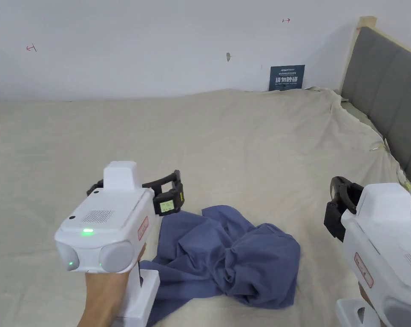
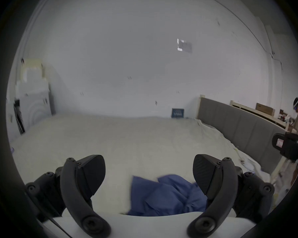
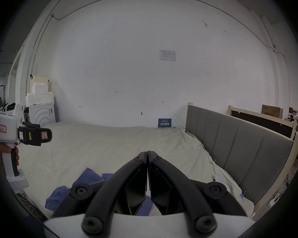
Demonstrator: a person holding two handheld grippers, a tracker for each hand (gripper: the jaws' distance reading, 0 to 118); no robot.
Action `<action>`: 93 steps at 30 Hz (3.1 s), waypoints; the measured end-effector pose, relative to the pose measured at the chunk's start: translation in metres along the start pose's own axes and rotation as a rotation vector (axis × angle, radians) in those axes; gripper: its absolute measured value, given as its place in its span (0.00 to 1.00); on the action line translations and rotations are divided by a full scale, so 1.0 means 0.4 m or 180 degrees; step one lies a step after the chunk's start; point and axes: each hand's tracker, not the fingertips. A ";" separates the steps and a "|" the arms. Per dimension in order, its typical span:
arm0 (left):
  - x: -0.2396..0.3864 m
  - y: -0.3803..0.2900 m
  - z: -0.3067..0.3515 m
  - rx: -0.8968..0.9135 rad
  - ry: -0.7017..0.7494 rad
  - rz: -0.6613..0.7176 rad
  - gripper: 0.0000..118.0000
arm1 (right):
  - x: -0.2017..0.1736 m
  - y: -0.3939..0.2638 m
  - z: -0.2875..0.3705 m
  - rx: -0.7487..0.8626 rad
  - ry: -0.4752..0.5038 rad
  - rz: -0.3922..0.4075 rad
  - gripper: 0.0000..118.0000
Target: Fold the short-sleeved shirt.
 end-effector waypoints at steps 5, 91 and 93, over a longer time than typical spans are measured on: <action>-0.033 -0.011 0.049 0.0285 0.0226 -0.0237 0.60 | -0.009 0.011 0.011 0.0074 0.0023 -0.0003 0.00; -0.211 -0.312 -0.059 -0.1912 -0.0254 0.1195 0.04 | 0.019 -0.234 -0.523 -0.2141 0.0375 -0.0219 0.15; -0.208 -0.310 -0.067 -0.1900 -0.0263 0.1190 0.04 | 0.015 -0.265 -0.579 -0.2389 0.0443 -0.0237 0.34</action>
